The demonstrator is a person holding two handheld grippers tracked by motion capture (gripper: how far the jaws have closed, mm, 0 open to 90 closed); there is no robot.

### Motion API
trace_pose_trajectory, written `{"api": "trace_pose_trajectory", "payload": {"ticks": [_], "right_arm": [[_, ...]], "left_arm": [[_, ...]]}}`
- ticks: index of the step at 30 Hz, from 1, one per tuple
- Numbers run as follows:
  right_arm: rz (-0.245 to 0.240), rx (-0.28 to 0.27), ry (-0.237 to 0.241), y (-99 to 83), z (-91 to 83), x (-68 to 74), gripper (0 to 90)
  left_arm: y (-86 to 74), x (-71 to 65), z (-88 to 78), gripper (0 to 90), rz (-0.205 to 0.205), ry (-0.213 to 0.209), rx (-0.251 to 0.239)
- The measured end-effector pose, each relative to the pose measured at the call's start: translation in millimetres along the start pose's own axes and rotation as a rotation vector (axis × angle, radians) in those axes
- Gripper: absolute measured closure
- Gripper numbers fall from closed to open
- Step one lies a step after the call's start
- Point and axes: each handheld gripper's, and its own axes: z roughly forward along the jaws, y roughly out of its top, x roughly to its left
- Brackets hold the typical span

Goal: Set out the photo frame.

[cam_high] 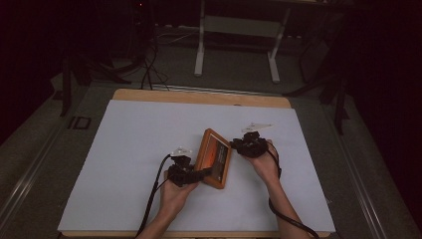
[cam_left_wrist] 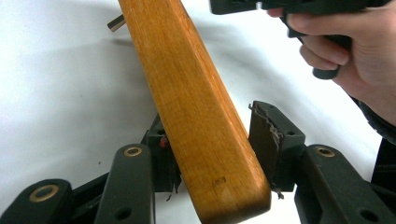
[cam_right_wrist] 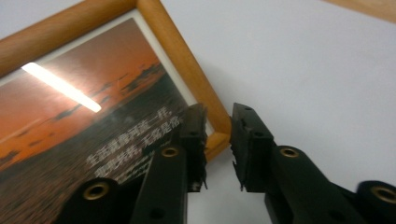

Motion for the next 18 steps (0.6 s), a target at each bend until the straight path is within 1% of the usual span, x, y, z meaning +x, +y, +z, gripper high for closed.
{"api": "trace_pose_trajectory", "payload": {"ticks": [1,3,4,9,13,14,15,16,18], "right_arm": [[-0.007,-0.003,0.002,-0.8,-3.3,0.1,71.8],[-0.017,-0.002,0.001,-3.2,-9.9,1.1,68.7],[-0.019,-0.004,-0.003,-4.6,-13.0,1.6,68.3],[-0.029,-0.028,-0.009,-11.7,-30.4,2.5,67.0],[-0.036,-0.052,-0.02,-15.9,-47.8,2.5,65.4],[-0.037,-0.059,-0.022,-16.8,-52.3,1.8,64.3],[-0.037,-0.059,-0.022,-16.8,-52.3,1.8,64.3],[-0.039,-0.062,-0.024,-17.8,-56.2,0.8,63.4],[-0.047,-0.051,-0.046,-21.4,-63.9,-2.0,62.4]], "left_arm": [[0.4,-1.4,0.2,56.4,0.001,0.004,-0.001],[1.0,-3.5,0.8,57.9,-0.002,0.0,-0.003],[1.2,-4.5,1.0,59.2,-0.002,-0.004,-0.005],[3.4,-14.9,3.2,62.8,0.026,0.011,-0.016],[5.1,-19.9,5.8,64.8,0.025,0.014,-0.028],[5.5,-20.9,6.2,65.3,0.031,0.015,-0.029],[5.5,-20.9,6.2,65.7,0.031,0.015,-0.029],[5.8,-23.1,7.3,65.7,0.032,0.014,-0.037],[6.4,-25.7,8.4,67.0,0.032,0.007,-0.041]]}}
